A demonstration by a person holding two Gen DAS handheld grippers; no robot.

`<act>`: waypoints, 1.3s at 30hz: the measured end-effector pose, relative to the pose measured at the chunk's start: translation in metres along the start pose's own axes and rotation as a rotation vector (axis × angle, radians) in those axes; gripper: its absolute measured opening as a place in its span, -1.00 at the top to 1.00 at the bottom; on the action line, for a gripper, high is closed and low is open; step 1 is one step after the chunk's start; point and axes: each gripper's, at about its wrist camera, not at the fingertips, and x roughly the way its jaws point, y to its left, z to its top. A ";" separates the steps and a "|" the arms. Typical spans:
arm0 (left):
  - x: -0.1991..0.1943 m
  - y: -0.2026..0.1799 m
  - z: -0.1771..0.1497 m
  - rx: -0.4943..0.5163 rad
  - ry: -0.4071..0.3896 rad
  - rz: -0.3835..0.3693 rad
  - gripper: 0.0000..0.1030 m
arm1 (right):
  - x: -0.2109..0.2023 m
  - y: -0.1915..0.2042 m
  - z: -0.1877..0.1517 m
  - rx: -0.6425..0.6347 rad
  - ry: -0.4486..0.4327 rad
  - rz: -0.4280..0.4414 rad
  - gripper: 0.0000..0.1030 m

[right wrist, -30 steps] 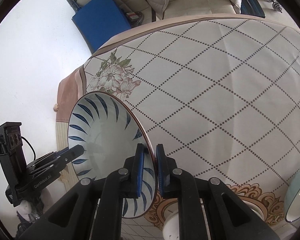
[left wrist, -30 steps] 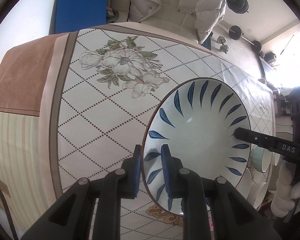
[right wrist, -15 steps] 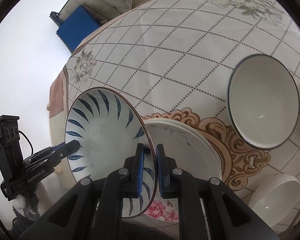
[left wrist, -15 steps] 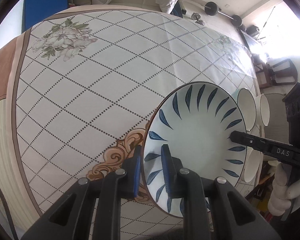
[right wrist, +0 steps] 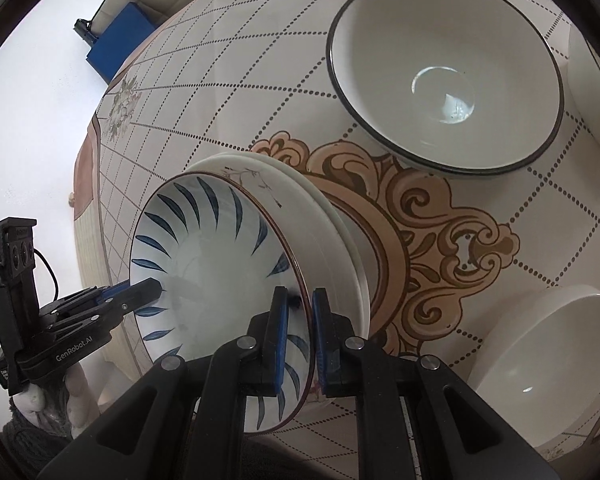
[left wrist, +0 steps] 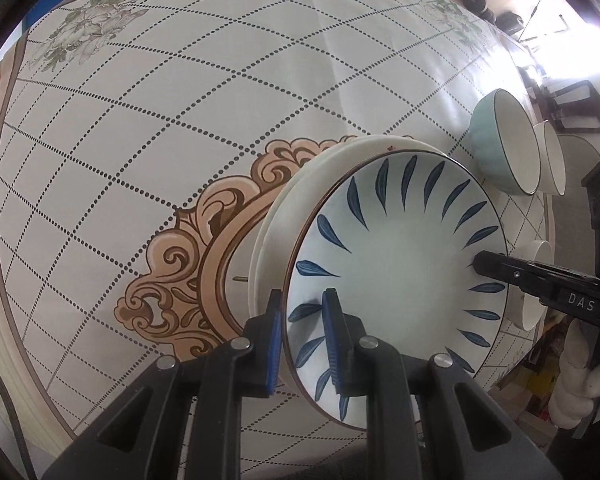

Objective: Organize plates and bowls
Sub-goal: 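Lower the blue-striped plate onto the pink-flower plate, then open the grippers and lift them away from the plate stack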

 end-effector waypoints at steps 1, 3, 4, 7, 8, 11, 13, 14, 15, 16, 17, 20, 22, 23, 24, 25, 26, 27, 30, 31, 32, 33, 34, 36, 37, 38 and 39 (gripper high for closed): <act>0.002 -0.001 -0.001 0.004 -0.003 0.013 0.68 | 0.001 0.000 -0.001 -0.006 -0.001 -0.005 0.73; 0.006 -0.003 -0.005 0.004 -0.002 0.025 0.67 | 0.001 0.001 -0.002 -0.021 -0.001 -0.020 0.73; 0.008 -0.002 -0.006 -0.002 0.000 0.032 0.67 | 0.004 0.004 -0.002 -0.025 -0.001 -0.025 0.73; 0.014 -0.002 -0.009 -0.017 0.009 0.037 0.67 | 0.006 0.006 -0.002 -0.050 0.001 -0.050 0.73; 0.015 -0.002 -0.011 -0.020 0.010 0.041 0.67 | 0.007 0.005 -0.003 -0.054 0.000 -0.056 0.73; 0.021 -0.008 -0.013 -0.014 0.019 0.059 0.67 | 0.009 0.004 -0.002 -0.050 -0.005 -0.063 0.74; 0.021 -0.014 -0.009 -0.011 0.018 0.074 0.67 | 0.007 0.005 -0.001 -0.063 -0.013 -0.071 0.73; 0.021 -0.014 -0.009 -0.016 0.019 0.077 0.66 | 0.006 0.005 0.000 -0.066 -0.017 -0.076 0.73; 0.022 -0.014 -0.008 -0.025 0.021 0.077 0.66 | 0.006 0.007 0.001 -0.076 -0.020 -0.085 0.73; 0.022 -0.015 -0.007 -0.036 0.025 0.078 0.66 | 0.006 0.009 0.001 -0.088 -0.018 -0.096 0.73; 0.022 -0.015 -0.006 -0.047 0.029 0.080 0.66 | 0.006 0.011 0.002 -0.095 -0.016 -0.107 0.73; 0.023 -0.017 -0.003 -0.091 0.055 0.091 0.65 | 0.007 0.021 0.002 -0.117 -0.013 -0.157 0.70; 0.022 -0.014 0.001 -0.115 0.087 0.112 0.63 | 0.009 0.028 0.002 -0.113 -0.013 -0.190 0.67; 0.021 -0.014 0.003 -0.122 0.097 0.120 0.61 | 0.010 0.031 0.003 -0.115 -0.011 -0.208 0.65; 0.021 -0.015 0.005 -0.126 0.106 0.132 0.59 | 0.011 0.034 0.004 -0.107 -0.011 -0.219 0.61; 0.021 -0.016 0.006 -0.127 0.116 0.140 0.58 | 0.013 0.038 0.004 -0.106 -0.010 -0.231 0.57; 0.021 -0.017 0.008 -0.128 0.126 0.147 0.58 | 0.014 0.040 0.004 -0.107 -0.008 -0.245 0.55; 0.021 -0.018 0.010 -0.128 0.135 0.157 0.55 | 0.015 0.042 0.005 -0.098 -0.007 -0.256 0.52; 0.023 -0.023 0.016 -0.128 0.167 0.179 0.53 | 0.020 0.052 0.006 -0.084 0.004 -0.285 0.41; 0.023 -0.025 0.017 -0.125 0.177 0.187 0.52 | 0.021 0.054 0.007 -0.076 0.012 -0.294 0.35; 0.024 -0.028 0.020 -0.121 0.190 0.195 0.49 | 0.023 0.058 0.008 -0.076 0.024 -0.304 0.32; 0.025 -0.030 0.023 -0.116 0.202 0.203 0.49 | 0.024 0.059 0.008 -0.079 0.035 -0.307 0.21; 0.027 -0.032 0.025 -0.109 0.214 0.210 0.49 | 0.026 0.061 0.008 -0.079 0.044 -0.302 0.04; 0.031 -0.037 0.031 -0.093 0.245 0.215 0.49 | 0.030 0.066 0.009 -0.079 0.061 -0.273 -0.26; 0.032 -0.038 0.032 -0.093 0.254 0.210 0.48 | 0.032 0.068 0.010 -0.082 0.067 -0.261 -0.43; 0.033 -0.038 0.033 -0.094 0.260 0.206 0.47 | 0.034 0.070 0.010 -0.086 0.069 -0.259 -0.48; 0.034 -0.038 0.035 -0.096 0.264 0.201 0.46 | 0.036 0.072 0.009 -0.092 0.074 -0.260 -0.53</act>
